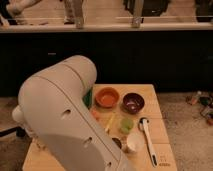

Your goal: Place sponge in paper cup

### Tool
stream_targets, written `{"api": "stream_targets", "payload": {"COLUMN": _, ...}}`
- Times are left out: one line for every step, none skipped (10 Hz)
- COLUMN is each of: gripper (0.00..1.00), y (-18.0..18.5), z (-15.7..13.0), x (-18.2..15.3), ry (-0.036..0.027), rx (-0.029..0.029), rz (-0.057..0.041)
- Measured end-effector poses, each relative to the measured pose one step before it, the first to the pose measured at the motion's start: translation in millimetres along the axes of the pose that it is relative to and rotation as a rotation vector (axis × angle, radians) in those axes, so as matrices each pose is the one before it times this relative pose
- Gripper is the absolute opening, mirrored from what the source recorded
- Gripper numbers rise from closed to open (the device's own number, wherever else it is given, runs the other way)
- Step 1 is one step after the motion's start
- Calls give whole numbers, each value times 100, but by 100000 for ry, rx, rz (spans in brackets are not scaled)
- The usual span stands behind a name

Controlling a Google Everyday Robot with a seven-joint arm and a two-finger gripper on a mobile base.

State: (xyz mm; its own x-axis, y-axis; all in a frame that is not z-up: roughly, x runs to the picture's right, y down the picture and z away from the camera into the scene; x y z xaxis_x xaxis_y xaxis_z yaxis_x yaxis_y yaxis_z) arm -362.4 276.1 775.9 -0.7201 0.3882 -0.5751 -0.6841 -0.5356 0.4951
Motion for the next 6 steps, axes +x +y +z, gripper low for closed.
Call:
{"api": "stream_targets", "payload": {"gripper": 13, "y": -17, "z": -358, "x": 130, "ry": -1056, "rx": -159, "rz": -316}}
{"api": "stream_targets", "payload": {"gripper": 13, "y": 61, "z": -829, "x": 245, "ry": -937, "rx": -832, "rz": -276}}
{"api": "stream_targets", "payload": {"gripper": 13, "y": 11, "z": -1271, "x": 177, "ry": -1253, "rx": -996, "rz": -71}}
{"api": "stream_targets", "payload": {"gripper": 13, "y": -22, "z": -746, "x": 130, "ry": -922, "rx": -395, "rz": -109}}
{"api": "stream_targets", "payload": {"gripper": 13, "y": 83, "z": -916, "x": 288, "ry": -1448, "rx": -597, "rz": -397}}
{"api": "stream_targets", "payload": {"gripper": 13, "y": 139, "z": -895, "x": 363, "ry": -1507, "rx": -451, "rz": -981}}
